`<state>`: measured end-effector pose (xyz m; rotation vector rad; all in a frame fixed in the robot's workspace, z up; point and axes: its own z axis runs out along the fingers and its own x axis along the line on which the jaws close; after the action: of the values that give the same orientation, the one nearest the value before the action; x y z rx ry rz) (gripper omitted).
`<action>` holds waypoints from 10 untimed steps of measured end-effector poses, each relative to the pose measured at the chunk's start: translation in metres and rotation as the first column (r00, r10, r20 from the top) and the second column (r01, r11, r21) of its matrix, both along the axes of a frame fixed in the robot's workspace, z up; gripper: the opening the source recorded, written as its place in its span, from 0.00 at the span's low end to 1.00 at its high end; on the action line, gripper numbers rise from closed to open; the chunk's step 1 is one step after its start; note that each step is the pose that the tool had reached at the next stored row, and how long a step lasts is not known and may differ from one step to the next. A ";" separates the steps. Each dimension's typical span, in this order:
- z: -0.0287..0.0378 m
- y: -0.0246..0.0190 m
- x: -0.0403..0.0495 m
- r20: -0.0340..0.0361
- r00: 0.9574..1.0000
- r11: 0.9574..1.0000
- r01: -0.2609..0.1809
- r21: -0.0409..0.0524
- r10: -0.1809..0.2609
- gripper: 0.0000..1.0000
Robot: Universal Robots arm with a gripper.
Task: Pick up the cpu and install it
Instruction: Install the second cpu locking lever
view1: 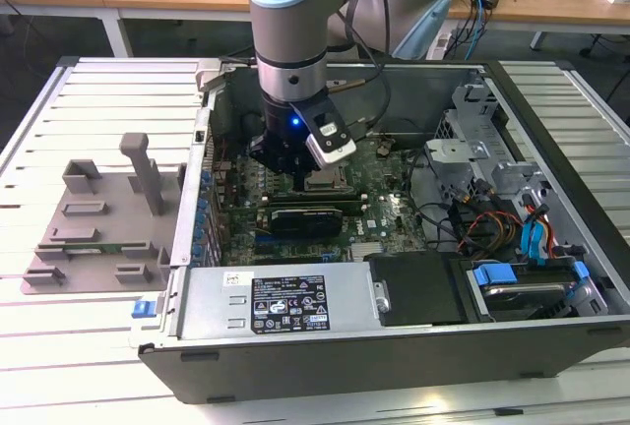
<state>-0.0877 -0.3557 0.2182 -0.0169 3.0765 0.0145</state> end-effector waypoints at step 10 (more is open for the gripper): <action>0.0000 -0.0123 0.0025 0.000 1.000 0.998 0.000 0.055 0.000 0.11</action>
<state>-0.0851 -0.3680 0.2183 -0.0141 3.0746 0.0994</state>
